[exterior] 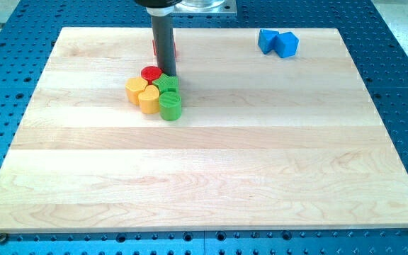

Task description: Move the red star towards the yellow blocks

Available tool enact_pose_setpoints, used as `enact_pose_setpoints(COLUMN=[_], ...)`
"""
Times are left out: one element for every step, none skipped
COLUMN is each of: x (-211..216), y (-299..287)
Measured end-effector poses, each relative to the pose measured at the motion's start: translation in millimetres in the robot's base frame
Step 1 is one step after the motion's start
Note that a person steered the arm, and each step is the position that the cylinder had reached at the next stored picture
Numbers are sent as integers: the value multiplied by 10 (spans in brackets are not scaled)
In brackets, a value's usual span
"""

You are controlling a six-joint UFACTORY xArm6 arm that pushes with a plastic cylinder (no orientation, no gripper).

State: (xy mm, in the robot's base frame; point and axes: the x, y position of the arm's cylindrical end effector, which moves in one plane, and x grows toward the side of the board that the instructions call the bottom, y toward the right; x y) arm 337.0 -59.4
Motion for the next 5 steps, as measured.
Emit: enact_pose_setpoints(x=[119, -297, -795, -886, -937], y=[82, 111, -44, -822, -52])
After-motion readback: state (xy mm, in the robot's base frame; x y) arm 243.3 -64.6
